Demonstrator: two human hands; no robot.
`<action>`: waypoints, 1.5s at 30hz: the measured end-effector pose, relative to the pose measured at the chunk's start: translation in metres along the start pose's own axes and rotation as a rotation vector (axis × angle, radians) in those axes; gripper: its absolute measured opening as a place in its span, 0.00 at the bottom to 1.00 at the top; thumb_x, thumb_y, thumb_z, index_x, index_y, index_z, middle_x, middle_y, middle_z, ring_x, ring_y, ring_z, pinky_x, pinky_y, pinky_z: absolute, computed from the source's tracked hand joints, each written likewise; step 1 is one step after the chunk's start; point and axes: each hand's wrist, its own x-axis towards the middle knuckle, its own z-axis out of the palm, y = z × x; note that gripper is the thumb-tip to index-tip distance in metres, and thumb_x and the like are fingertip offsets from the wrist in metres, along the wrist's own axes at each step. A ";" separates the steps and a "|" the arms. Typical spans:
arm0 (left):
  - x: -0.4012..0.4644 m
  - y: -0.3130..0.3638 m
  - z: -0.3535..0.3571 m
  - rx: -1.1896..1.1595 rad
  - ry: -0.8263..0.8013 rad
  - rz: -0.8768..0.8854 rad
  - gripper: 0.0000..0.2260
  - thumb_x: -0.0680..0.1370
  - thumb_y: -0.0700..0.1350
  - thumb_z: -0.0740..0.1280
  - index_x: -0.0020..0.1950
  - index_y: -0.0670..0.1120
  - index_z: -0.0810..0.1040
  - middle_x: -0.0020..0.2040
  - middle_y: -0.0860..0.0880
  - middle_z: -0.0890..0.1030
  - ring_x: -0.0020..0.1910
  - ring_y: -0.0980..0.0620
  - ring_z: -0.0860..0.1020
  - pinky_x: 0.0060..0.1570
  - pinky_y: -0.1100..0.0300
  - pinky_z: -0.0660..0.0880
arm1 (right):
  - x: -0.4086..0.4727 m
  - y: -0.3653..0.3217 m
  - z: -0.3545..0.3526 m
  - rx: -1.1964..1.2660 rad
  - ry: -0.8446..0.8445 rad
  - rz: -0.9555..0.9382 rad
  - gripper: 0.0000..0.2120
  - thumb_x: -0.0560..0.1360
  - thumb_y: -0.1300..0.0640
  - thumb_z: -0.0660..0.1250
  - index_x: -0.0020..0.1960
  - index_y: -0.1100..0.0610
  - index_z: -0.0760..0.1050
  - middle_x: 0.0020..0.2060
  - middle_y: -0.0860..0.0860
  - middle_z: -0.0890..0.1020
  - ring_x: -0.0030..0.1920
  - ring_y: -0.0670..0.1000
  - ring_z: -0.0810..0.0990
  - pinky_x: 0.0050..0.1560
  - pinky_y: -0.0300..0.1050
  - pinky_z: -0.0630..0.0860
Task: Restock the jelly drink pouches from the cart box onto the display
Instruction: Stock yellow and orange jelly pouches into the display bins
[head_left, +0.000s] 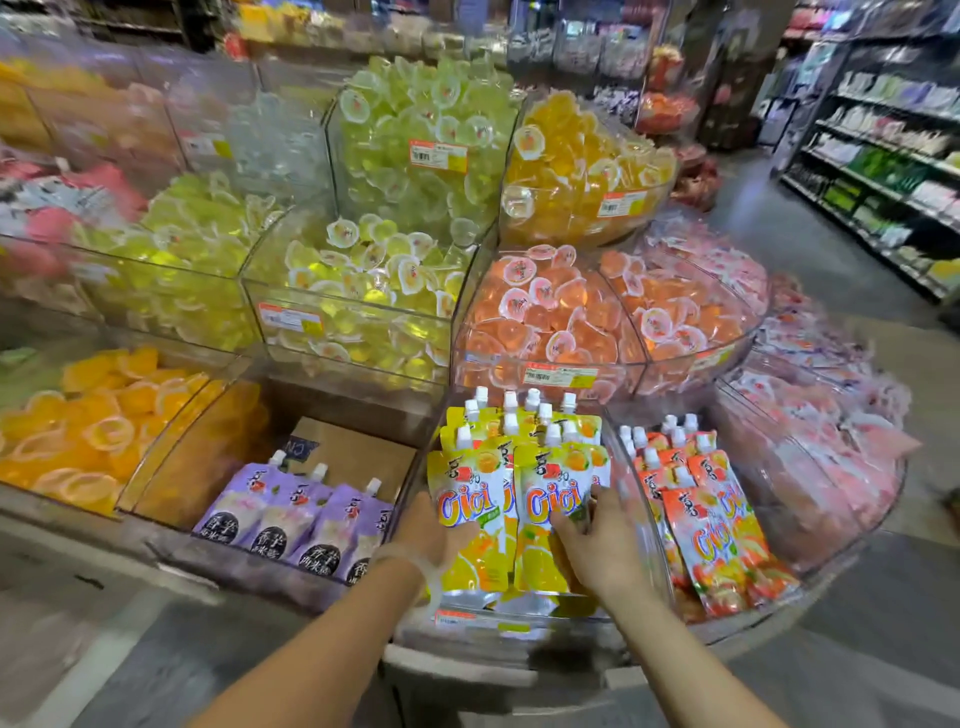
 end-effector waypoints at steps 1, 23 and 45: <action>-0.006 0.005 -0.003 0.036 -0.020 0.006 0.26 0.61 0.49 0.72 0.57 0.40 0.77 0.52 0.44 0.83 0.52 0.46 0.81 0.57 0.48 0.76 | -0.002 -0.001 -0.001 -0.068 0.007 -0.029 0.17 0.75 0.57 0.69 0.59 0.64 0.70 0.43 0.57 0.80 0.46 0.58 0.77 0.46 0.47 0.71; -0.044 0.029 0.004 0.475 -0.025 0.259 0.37 0.72 0.49 0.72 0.76 0.49 0.56 0.71 0.44 0.58 0.69 0.48 0.66 0.68 0.58 0.65 | -0.015 0.010 0.001 -0.669 -0.248 -0.331 0.39 0.75 0.40 0.63 0.77 0.47 0.47 0.77 0.52 0.42 0.77 0.55 0.43 0.76 0.49 0.47; -0.086 0.100 0.057 1.056 -0.158 0.565 0.35 0.73 0.52 0.69 0.75 0.50 0.56 0.78 0.46 0.46 0.77 0.45 0.45 0.74 0.48 0.52 | -0.028 0.009 -0.071 -0.506 -0.074 -0.330 0.25 0.73 0.52 0.65 0.69 0.56 0.69 0.73 0.56 0.60 0.74 0.55 0.58 0.69 0.39 0.57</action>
